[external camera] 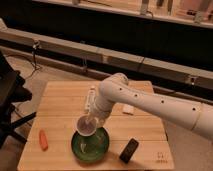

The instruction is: Place the ceramic cup in the ceramic bowl

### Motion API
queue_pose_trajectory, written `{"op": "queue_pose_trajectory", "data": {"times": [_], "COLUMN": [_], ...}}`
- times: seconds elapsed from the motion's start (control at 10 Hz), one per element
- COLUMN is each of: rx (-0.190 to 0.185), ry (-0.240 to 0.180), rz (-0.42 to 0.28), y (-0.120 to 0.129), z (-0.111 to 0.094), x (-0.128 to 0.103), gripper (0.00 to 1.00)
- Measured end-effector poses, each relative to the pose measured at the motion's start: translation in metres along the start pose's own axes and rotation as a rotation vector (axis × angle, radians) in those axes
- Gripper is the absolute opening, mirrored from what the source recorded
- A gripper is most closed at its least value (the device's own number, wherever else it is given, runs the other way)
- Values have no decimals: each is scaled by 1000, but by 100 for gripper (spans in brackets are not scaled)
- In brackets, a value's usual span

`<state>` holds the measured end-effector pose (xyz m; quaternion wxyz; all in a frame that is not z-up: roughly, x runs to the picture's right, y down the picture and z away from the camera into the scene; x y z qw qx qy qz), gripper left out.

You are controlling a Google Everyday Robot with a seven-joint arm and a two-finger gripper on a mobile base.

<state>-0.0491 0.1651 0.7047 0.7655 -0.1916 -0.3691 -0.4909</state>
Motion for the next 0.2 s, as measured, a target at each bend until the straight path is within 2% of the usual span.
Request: {"op": "queue_pose_trajectory", "data": {"times": [0.1, 0.2], "rx": [6, 9], "ry": [7, 7], "rz": [9, 13], "y": [1, 2], "z": [-1, -1], "x": [0, 1], "gripper": [80, 75]}}
